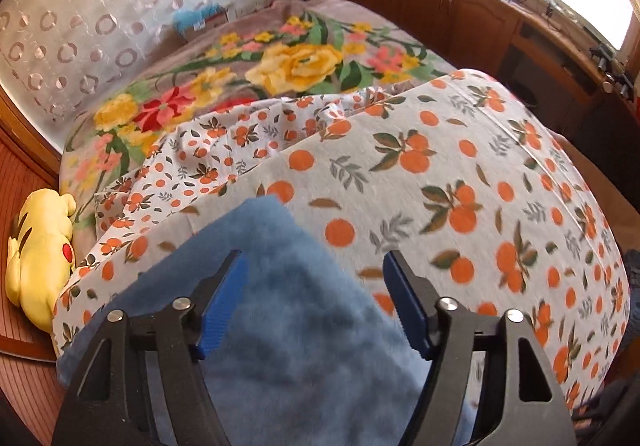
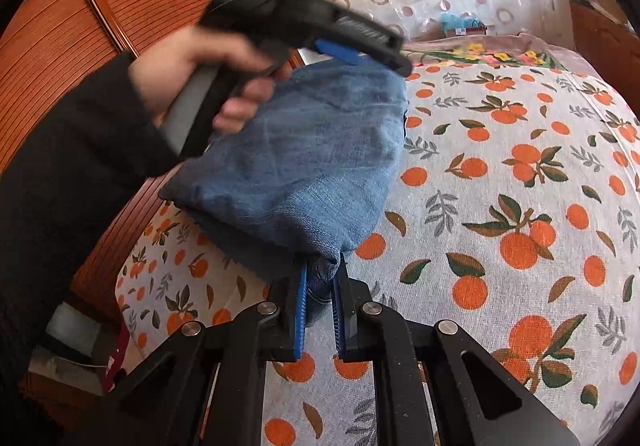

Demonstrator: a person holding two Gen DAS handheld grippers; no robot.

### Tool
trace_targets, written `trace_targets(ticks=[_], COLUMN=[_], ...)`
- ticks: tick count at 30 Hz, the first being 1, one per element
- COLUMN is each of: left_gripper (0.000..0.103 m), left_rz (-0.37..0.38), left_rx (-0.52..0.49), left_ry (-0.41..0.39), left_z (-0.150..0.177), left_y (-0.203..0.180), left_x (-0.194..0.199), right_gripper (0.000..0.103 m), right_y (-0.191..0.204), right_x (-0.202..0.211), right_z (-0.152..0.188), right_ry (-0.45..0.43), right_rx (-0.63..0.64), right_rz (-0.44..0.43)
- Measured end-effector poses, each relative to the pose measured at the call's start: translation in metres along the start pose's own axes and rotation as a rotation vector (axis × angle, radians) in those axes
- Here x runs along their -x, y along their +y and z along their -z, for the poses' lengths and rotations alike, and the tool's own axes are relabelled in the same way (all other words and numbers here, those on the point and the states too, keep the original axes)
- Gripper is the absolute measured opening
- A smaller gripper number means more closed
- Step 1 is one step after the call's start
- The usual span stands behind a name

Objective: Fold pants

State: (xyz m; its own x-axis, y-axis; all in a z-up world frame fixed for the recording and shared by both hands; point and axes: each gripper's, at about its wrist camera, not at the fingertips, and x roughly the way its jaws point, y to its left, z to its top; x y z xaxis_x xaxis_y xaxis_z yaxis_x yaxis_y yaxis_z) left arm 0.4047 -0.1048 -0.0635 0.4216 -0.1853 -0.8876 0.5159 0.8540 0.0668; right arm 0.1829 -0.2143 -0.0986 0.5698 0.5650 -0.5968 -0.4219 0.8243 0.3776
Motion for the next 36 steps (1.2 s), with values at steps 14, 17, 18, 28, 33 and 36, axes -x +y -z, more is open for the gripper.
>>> trace_targets(ticks=[14, 17, 18, 28, 33, 36], left_gripper=[0.032, 0.021, 0.019, 0.008, 0.007, 0.007], left_rz=[-0.14, -0.136, -0.139, -0.056, -0.034, -0.02], left_rx=[-0.023, -0.026, -0.027, 0.047, 0.081, 0.11], left_ry=[0.099, 0.088, 0.084, -0.096, -0.18, -0.222], left_z=[-0.017, -0.015, -0.015, -0.01, -0.003, 0.004], left_y=[-0.007, 0.0, 0.0, 0.021, 0.042, 0.059], left_x=[-0.04, -0.038, -0.037, 0.029, 0.073, 0.094], right_gripper=[0.011, 0.011, 0.011, 0.011, 0.011, 0.01], right_y=[-0.009, -0.01, -0.01, 0.001, 0.023, 0.044], right_x=[-0.003, -0.001, 0.0, 0.018, 0.029, 0.037], right_z=[0.002, 0.002, 0.001, -0.014, -0.032, -0.043], right_ry=[-0.003, -0.008, -0.01, -0.04, -0.06, -0.081], right_rx=[-0.008, -0.01, -0.009, 0.01, 0.053, 0.097], right_rz=[-0.035, -0.04, -0.04, -0.092, -0.106, -0.127])
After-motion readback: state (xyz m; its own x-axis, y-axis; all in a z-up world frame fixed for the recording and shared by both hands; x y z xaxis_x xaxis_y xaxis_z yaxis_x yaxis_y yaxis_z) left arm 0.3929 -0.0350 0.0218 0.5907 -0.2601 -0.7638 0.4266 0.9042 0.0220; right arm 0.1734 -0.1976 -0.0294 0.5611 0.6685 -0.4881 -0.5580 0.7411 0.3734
